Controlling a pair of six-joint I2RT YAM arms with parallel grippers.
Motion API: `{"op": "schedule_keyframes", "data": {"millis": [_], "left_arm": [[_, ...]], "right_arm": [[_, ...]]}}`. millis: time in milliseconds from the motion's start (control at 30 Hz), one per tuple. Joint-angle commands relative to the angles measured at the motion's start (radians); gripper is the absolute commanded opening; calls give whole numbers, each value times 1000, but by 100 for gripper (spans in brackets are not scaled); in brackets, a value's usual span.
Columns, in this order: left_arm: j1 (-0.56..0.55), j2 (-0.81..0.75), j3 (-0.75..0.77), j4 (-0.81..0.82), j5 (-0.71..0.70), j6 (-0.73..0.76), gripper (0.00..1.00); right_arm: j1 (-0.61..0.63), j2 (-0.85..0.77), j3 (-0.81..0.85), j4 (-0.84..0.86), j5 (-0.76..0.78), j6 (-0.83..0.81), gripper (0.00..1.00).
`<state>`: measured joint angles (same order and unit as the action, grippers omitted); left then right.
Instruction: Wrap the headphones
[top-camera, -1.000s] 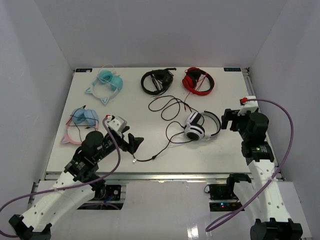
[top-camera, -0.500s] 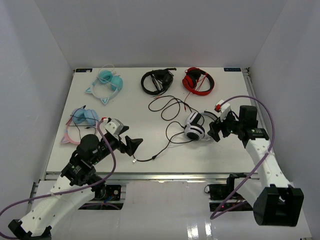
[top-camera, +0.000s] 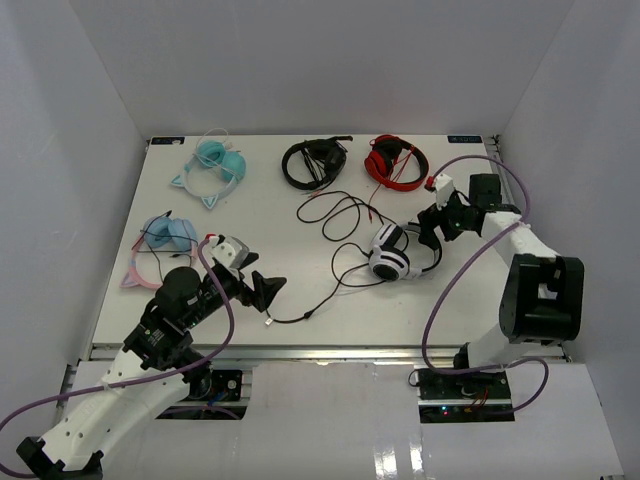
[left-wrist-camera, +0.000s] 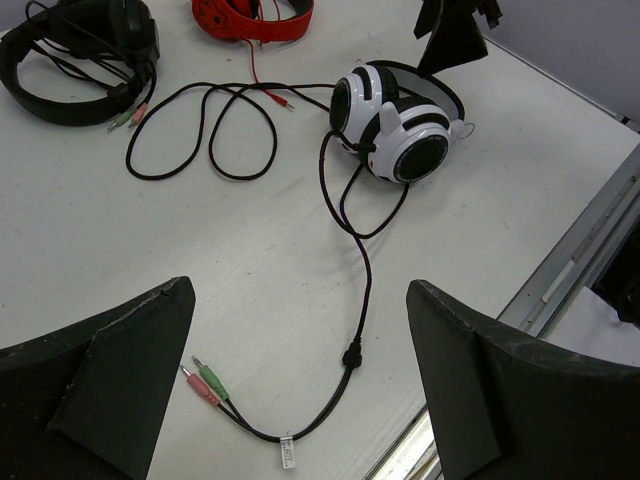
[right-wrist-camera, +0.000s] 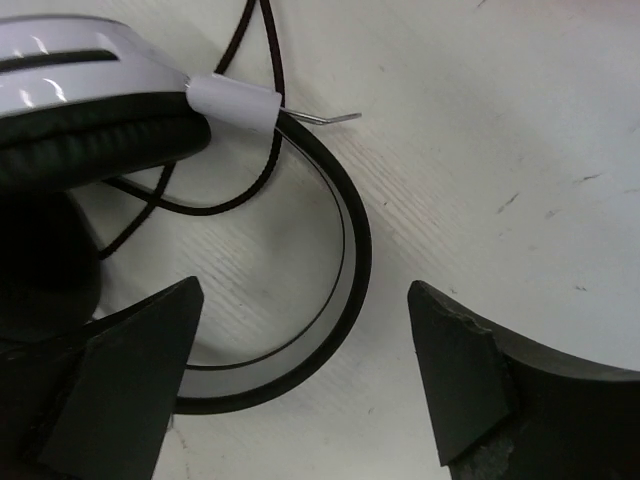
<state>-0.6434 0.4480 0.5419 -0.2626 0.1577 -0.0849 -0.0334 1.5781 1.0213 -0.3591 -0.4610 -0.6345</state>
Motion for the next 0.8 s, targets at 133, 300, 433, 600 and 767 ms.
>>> {"op": "schedule_keyframes", "data": {"millis": [133, 300, 433, 600, 767], "left_arm": [[2, 0, 21, -5, 3, 13, 98], [4, 1, 18, 4, -11, 1, 98], [2, -27, -23, 52, -33, -62, 98], [2, -28, -27, 56, 42, -73, 98], [2, 32, -36, 97, 168, -77, 98]], "right_arm": [[10, 164, 52, 47, 114, -57, 76], [33, 200, 17, 88, 148, -40, 60], [69, 226, 16, 93, 114, 5, 31], [69, 224, -13, 93, 91, 26, 14], [68, 88, -29, 69, 66, 63, 8]]}}
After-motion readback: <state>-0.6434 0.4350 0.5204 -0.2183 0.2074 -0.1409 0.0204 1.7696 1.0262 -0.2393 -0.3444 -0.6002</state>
